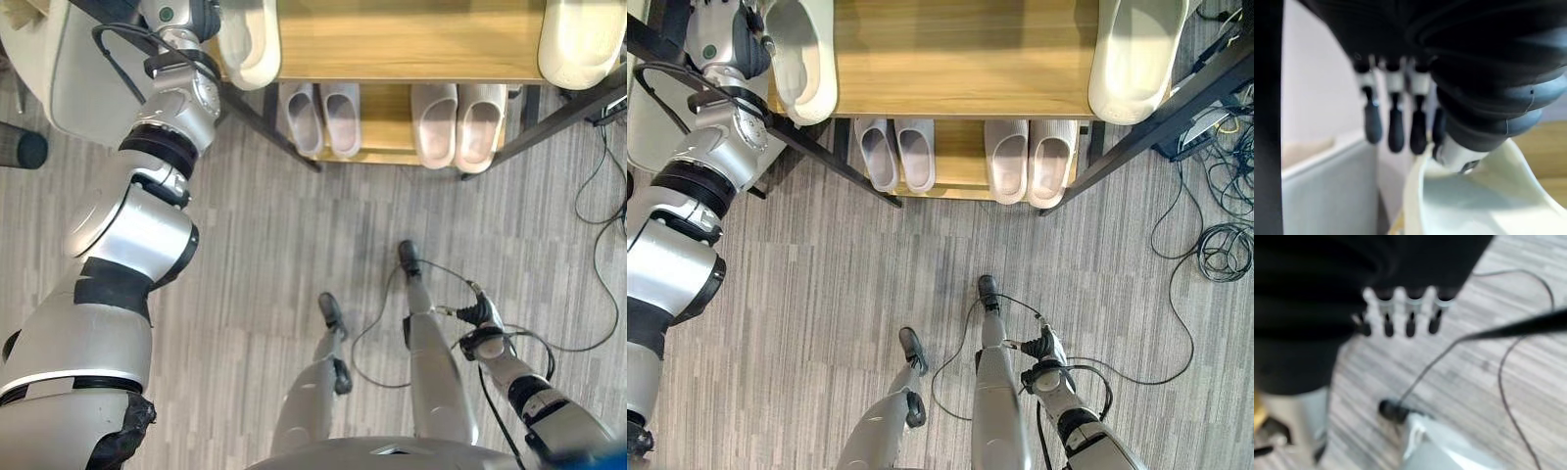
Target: Arrange the slippers neatly on the shoe rack.
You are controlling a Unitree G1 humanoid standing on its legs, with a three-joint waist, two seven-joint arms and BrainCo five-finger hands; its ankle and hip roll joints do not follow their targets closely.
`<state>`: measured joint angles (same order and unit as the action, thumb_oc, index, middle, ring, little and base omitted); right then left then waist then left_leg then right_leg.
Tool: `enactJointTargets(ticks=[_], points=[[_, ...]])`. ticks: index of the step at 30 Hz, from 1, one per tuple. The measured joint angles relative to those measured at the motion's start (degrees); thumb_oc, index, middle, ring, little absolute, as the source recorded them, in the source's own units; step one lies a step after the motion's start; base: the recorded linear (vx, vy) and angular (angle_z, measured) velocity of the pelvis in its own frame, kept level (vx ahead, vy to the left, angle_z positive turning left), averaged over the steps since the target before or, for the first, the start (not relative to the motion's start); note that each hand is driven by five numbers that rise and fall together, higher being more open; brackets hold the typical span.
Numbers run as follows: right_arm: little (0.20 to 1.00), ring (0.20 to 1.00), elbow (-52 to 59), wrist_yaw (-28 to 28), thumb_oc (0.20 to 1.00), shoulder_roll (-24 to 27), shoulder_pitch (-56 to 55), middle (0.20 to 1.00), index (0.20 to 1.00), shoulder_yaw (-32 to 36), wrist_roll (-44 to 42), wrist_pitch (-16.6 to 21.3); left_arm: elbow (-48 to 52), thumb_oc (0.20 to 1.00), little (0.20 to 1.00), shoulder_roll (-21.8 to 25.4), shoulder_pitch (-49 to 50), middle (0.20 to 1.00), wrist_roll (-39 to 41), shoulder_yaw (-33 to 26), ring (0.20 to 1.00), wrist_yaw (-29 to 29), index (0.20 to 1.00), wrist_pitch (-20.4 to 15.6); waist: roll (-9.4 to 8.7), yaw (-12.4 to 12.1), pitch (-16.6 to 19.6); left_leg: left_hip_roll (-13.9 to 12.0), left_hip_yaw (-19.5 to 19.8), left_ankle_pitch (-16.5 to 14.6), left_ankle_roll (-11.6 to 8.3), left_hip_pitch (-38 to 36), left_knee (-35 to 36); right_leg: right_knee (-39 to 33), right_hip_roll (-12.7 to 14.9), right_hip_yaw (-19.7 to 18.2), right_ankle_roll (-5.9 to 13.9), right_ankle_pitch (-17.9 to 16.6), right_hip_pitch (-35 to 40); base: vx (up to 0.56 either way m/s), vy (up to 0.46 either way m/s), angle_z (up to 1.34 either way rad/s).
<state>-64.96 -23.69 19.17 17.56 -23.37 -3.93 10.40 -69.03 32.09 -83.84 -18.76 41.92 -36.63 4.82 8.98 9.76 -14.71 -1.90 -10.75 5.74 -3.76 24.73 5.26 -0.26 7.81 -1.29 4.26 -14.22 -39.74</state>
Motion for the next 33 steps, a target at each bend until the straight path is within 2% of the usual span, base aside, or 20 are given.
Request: enactJointTargets(ticks=[2,5,8,9,14,21,28,33], points=[[1.000,1.000,-0.1,-0.1,1.000,-0.6,0.0,1.000,1.000,-0.1,-0.4,0.0,-0.8,0.200,0.200,-2.0,0.6,0.200,0.3,-0.5,0.200,0.1,0.200,0.0,-0.09,0.0,0.0,0.1,0.0,0.0,0.00,0.2,0.0,0.0,0.1,0.0,0.03,0.0,-0.2,0.00,0.000,0.00],[1.000,1.000,-0.1,0.0,1.000,-1.1,0.0,1.000,1.000,-0.1,-0.4,0.0,-0.8,0.376,0.376,-3.1,1.2,0.376,0.3,-0.5,0.376,0.0,0.376,-0.1,-0.11,0.1,0.1,0.1,-0.2,0.0,0.01,0.4,0.0,0.0,0.1,-0.2,0.07,-0.1,-0.5,0.00,-0.003,-0.01],[1.000,1.000,0.0,-0.1,1.000,-1.0,0.0,1.000,1.000,-0.1,-0.4,0.0,-0.8,0.896,0.896,-3.1,1.2,0.896,0.2,-0.5,0.896,0.0,0.896,0.0,-0.12,0.0,0.1,0.2,-0.3,0.0,0.01,0.3,0.0,0.0,0.1,-0.2,0.12,-0.1,-0.5,0.00,0.000,0.00],[1.000,1.000,0.0,-0.1,1.000,-1.0,0.0,1.000,1.000,-0.1,-0.4,0.0,-0.8,1.000,1.000,-3.1,0.9,1.000,0.2,-1.4,1.000,-0.2,1.000,0.6,-0.12,0.0,0.1,0.2,-0.4,0.0,0.01,0.3,0.0,0.0,0.1,-0.3,0.11,-0.2,-0.5,-0.02,-0.041,-0.02],[1.000,1.000,-0.1,-0.1,1.000,-0.9,0.0,1.000,1.000,-0.1,-1.2,0.0,-0.7,1.000,1.000,-2.6,-0.6,1.000,0.2,-2.1,1.000,-0.2,1.000,1.2,-0.18,-0.1,0.4,0.1,-1.0,0.0,0.01,0.3,0.0,0.0,0.1,-0.9,0.13,-0.4,-0.9,-0.01,-0.028,-0.04],[1.000,1.000,-0.8,-0.1,1.000,-0.9,0.0,1.000,1.000,0.0,-1.5,-0.6,1.4,1.000,1.000,-6.0,2.2,1.000,0.2,-2.5,1.000,-0.1,1.000,0.4,-0.54,-0.8,2.6,0.3,-1.0,0.0,0.01,0.3,0.0,0.0,0.2,-0.9,0.19,-0.4,-0.7,0.00,0.000,0.00],[1.000,1.000,-1.3,-0.3,1.000,-0.9,-0.2,1.000,1.000,0.3,-1.5,-0.9,7.5,1.000,1.000,-6.7,4.9,1.000,0.2,-2.6,1.000,0.0,1.000,-1.7,-0.59,-1.3,2.6,0.3,-1.0,0.1,-0.09,0.3,0.0,0.0,0.3,-0.9,0.47,-0.3,-0.7,-0.02,-0.012,0.00],[1.000,1.000,-1.9,-0.6,1.000,-1.0,-0.1,1.000,1.000,0.3,-1.5,-0.9,8.3,1.000,1.000,-8.1,4.9,1.000,0.1,-2.7,1.000,-0.8,1.000,-1.8,-0.84,-1.3,2.6,0.2,-1.0,0.1,-0.08,0.4,0.0,-0.4,0.3,-1.0,0.58,-0.2,-0.7,0.00,-0.028,0.00]])
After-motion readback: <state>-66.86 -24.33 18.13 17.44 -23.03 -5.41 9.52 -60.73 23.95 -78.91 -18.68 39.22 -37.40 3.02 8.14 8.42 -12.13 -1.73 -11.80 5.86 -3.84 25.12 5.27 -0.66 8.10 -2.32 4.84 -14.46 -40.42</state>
